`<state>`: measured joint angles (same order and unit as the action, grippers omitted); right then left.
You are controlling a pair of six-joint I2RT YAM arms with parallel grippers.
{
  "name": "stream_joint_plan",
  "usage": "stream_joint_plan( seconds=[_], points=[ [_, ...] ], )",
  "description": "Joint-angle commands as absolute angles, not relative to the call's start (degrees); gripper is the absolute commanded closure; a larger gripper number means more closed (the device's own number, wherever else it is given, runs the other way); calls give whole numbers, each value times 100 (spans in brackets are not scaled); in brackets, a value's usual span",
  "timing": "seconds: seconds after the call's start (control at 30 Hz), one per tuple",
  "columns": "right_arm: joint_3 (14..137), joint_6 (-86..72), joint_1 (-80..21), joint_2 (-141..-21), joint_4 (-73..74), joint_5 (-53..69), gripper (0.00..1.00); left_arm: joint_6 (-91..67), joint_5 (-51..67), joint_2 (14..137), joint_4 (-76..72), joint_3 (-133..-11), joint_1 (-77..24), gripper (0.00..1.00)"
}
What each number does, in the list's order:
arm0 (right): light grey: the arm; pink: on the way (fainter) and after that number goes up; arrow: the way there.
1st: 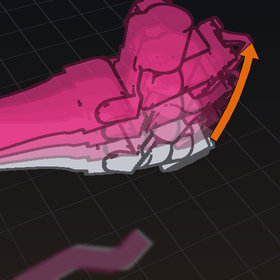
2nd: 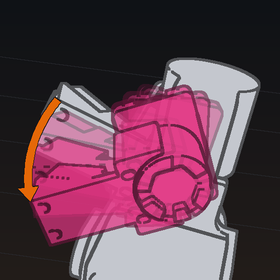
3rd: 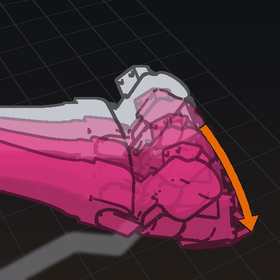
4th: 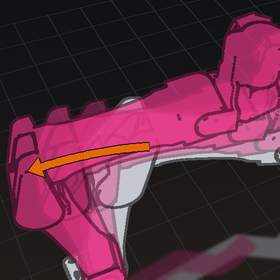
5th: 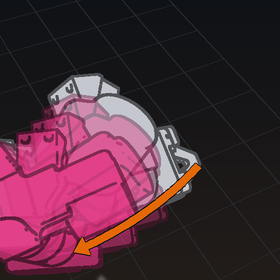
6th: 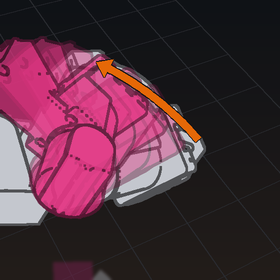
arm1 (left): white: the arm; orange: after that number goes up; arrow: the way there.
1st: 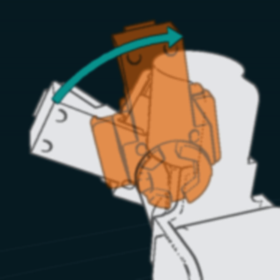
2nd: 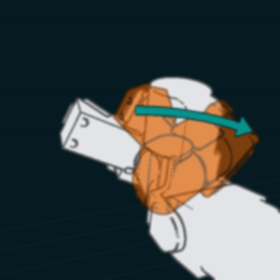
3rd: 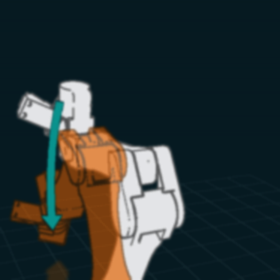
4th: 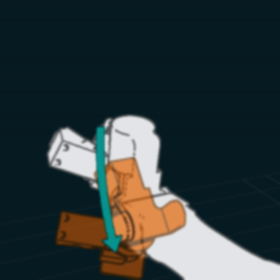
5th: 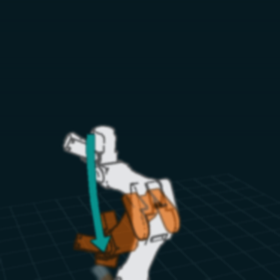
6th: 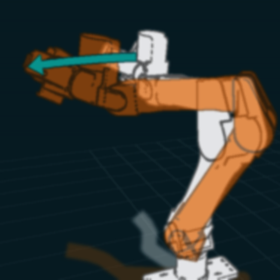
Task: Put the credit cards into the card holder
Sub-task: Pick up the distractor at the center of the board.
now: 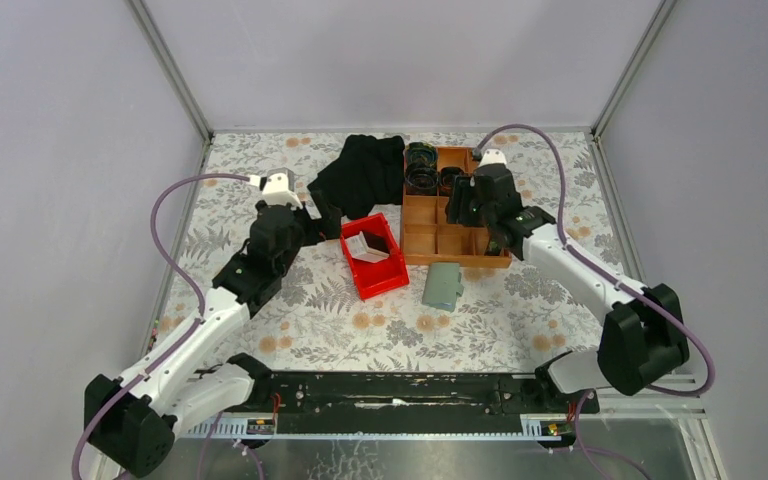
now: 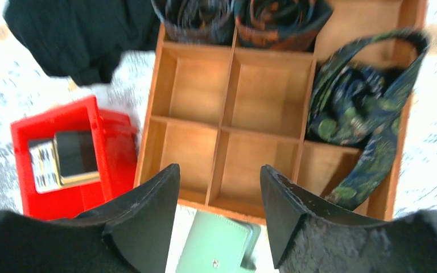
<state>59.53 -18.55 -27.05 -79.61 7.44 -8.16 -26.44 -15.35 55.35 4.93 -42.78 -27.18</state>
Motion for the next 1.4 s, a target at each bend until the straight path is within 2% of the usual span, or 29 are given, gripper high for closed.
stream_joint_plan(
  seconds=[0.0,0.37,0.77,1.0,1.13,1.37],
  points=[
    [5997,-2163,-2865,-8106,1265,-362,39,-2788,-1836,5411,923,-4306,-2956,0],
    [6373,-2318,-3278,-9255,1500,-491,41,-2963,-1796,5333,1093,-4222,-3168,0],
    [7119,-2242,-3287,-10317,1784,-1058,53,-2950,-1688,5248,1122,-4253,-3200,0],
    [7415,-2267,-3287,-10849,1944,-1521,80,-2854,-1616,5324,1037,-4267,-3197,0],
    [7519,-2281,-3278,-11016,2074,-1858,99,-2807,-1564,5390,976,-4311,-3200,0],
    [7553,-2457,-3141,-10950,2227,-2338,100,-2786,-1538,5516,891,-4375,-3199,0]
  ],
)
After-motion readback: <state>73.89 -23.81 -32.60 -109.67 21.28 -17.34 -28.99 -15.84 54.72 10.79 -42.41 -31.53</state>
